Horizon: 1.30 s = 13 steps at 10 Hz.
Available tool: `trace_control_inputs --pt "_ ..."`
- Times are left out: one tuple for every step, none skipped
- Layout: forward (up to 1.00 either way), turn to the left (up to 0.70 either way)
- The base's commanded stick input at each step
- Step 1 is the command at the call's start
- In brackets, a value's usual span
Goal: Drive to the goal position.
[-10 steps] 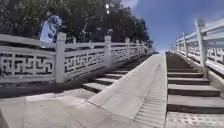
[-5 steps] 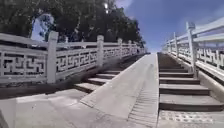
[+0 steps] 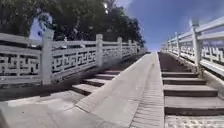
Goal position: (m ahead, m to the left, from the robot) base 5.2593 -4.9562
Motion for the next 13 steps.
trace_control_inputs --pt "0.45 -0.12" --pt "0.45 0.00" --pt "0.45 -0.14" --pt "0.45 -0.24" --pt "0.45 -0.25" --pt "0.45 -0.25" --pt "0.45 -0.26" --pt "0.45 -0.26" --pt "0.45 -0.26" --pt "0.45 -0.26" --pt "0.45 0.00" --pt "0.45 0.00" --pt "0.45 0.00"
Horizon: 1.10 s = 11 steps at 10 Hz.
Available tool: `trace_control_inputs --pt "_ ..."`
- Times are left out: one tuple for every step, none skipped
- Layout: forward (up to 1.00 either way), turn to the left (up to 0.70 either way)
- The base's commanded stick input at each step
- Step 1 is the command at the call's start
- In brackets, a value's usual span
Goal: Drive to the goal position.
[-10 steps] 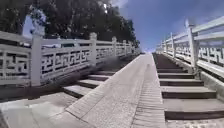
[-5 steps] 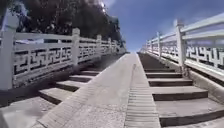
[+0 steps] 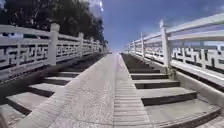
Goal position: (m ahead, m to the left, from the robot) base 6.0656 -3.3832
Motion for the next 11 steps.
trace_control_inputs --pt "0.45 0.00" --pt "0.45 0.00" --pt "0.45 0.00" --pt "0.45 0.00" --pt "0.45 0.00" --pt "0.45 0.00" --pt "0.45 0.02" --pt "0.45 0.04" --pt "0.45 0.06" --pt "0.45 0.27" --pt "0.45 0.27"
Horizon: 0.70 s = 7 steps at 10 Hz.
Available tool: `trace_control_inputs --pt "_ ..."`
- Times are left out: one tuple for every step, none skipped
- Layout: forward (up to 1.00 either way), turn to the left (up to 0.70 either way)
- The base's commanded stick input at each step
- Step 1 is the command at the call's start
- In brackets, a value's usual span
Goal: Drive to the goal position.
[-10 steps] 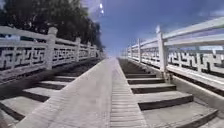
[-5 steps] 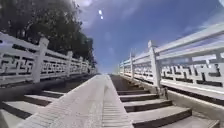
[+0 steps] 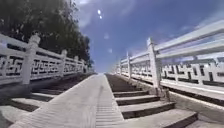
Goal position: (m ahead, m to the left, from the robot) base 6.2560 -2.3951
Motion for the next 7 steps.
trace_control_inputs --pt "0.45 0.25" --pt "0.45 0.00" --pt "0.45 0.00" --pt "0.45 0.00" --pt "0.45 0.00" --pt "0.45 0.00" --pt "0.45 0.00"
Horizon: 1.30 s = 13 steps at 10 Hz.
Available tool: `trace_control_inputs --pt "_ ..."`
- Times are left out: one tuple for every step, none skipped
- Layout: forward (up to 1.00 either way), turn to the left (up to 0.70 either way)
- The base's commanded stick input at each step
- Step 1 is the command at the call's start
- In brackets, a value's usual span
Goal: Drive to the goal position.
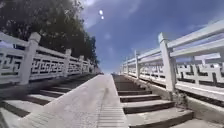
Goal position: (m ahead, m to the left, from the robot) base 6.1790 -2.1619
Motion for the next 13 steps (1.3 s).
trace_control_inputs --pt "0.45 0.00" --pt "0.45 0.00" --pt "0.45 0.00" --pt "0.45 0.00" --pt "0.45 0.00" --pt "0.45 0.00" --pt "0.45 0.01" --pt "0.45 0.26" --pt "0.45 0.27" --pt "0.45 0.27" --pt "0.45 0.27" --pt "0.45 0.09" --pt "0.45 0.00"
